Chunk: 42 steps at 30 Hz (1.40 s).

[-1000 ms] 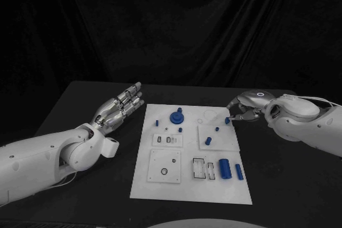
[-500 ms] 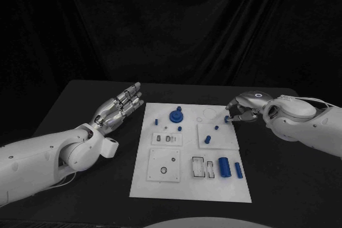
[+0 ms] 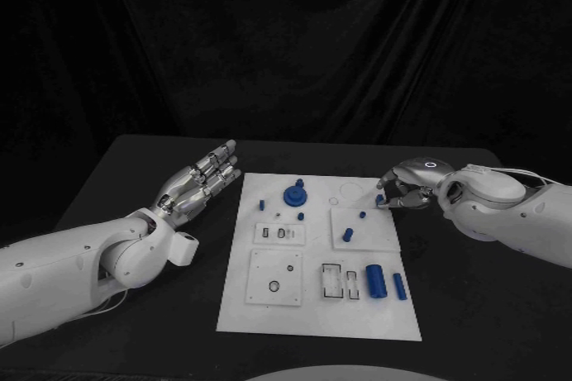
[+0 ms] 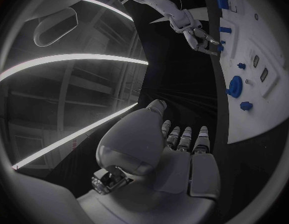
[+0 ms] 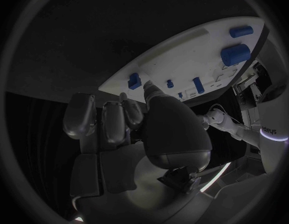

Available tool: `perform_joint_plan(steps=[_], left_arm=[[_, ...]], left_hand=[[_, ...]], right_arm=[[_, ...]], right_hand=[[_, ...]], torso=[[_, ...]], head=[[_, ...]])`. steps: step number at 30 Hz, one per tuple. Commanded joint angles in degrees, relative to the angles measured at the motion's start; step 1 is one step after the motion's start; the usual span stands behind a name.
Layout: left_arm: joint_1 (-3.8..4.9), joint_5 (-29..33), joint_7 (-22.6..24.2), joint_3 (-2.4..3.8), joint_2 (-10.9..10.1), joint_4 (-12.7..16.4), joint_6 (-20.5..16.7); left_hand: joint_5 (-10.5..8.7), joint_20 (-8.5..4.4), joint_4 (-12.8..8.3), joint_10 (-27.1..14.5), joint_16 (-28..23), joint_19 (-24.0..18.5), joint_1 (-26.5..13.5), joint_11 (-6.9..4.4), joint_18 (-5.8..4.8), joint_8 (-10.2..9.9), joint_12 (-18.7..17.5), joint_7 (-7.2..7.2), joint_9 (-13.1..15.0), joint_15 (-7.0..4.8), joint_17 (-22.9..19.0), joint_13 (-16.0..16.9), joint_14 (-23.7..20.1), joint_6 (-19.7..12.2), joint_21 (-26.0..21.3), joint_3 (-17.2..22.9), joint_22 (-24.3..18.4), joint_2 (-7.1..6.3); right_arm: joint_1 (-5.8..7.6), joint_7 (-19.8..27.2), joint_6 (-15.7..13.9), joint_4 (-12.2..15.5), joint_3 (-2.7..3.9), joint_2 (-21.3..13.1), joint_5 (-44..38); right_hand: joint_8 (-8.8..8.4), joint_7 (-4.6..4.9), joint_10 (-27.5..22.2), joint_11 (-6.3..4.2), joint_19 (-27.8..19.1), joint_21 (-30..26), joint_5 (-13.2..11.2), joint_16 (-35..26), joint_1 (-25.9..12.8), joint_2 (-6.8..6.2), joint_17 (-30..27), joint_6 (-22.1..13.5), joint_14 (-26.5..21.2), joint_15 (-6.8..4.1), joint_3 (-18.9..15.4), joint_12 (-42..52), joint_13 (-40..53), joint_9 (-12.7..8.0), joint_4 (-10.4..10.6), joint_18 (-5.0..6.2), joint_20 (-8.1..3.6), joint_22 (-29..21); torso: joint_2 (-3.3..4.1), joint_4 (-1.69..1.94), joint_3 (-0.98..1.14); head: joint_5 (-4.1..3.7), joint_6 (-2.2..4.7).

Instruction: Assemble the parts on the task board

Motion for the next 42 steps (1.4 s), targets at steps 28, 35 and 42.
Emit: perform_joint_plan(steps=[28, 35, 42], left_arm=[[-0.26, 0.0, 0.2, 0.05, 0.1, -0.2, 1.5], [-0.28, 0.0, 0.0, 0.05, 0.1, -0.3, 1.6], [-0.30, 0.0, 0.0, 0.05, 0.1, -0.3, 1.7]], left_hand=[[0.35, 0.53, -0.1, 0.1, -0.2, 0.1, -0.4, 0.73, 0.98, 0.2, -0.2, 0.27, 0.1, 0.50, -0.1, -0.1, 0.1, 0.2, -0.3, 0.4, 0.0, -0.25], [0.35, 0.58, -0.1, 0.1, -0.2, 0.1, -0.4, 0.86, 0.98, 0.1, -0.2, 0.26, 0.1, 0.56, -0.1, -0.1, 0.1, 0.2, -0.3, 0.5, 0.0, -0.25], [0.35, 0.64, -0.1, 0.1, -0.2, 0.1, -0.4, 0.96, 0.97, 0.1, -0.2, 0.27, 0.1, 0.64, -0.1, -0.1, 0.1, 0.2, -0.3, 0.6, 0.0, -0.25]], right_arm=[[-1.43, -0.6, -0.3, -1.0, 0.03, 0.9, -0.1], [-1.58, -0.5, -0.6, -1.1, 0.03, 1.0, -0.1], [-1.63, -0.4, -0.8, -1.5, 0.03, 1.2, -0.1]], right_hand=[[0.85, 0.04, 6.0, 0.48, 0.6, 1.0, 10.2, 5.6, 3.3, 0.26, 7.5, 0.3, 4.1, 0.42, 1.3, 24.7, 23.4, 6.1, -1.7, -1.12, 0.26, 9.4], [1.43, -0.04, 6.0, 0.43, 0.7, 1.1, 12.8, 5.5, 4.0, 0.48, 7.5, 0.8, 4.1, 0.36, 1.7, 24.7, 23.4, 8.1, -2.7, -1.15, 0.22, 9.5], [1.91, -0.11, 6.0, 0.36, 0.7, 1.2, 13.4, 5.3, 4.5, 0.67, 7.4, 1.3, 4.0, 0.32, 1.9, 24.7, 23.4, 9.7, -3.4, -1.16, 0.18, 9.5]], torso=[[-0.02, 0.03, 0.02], [-0.03, 0.05, 0.06], [-0.03, 0.03, 0.02]], head=[[0.34, -0.33], [0.31, -0.51], [0.40, -0.64]])
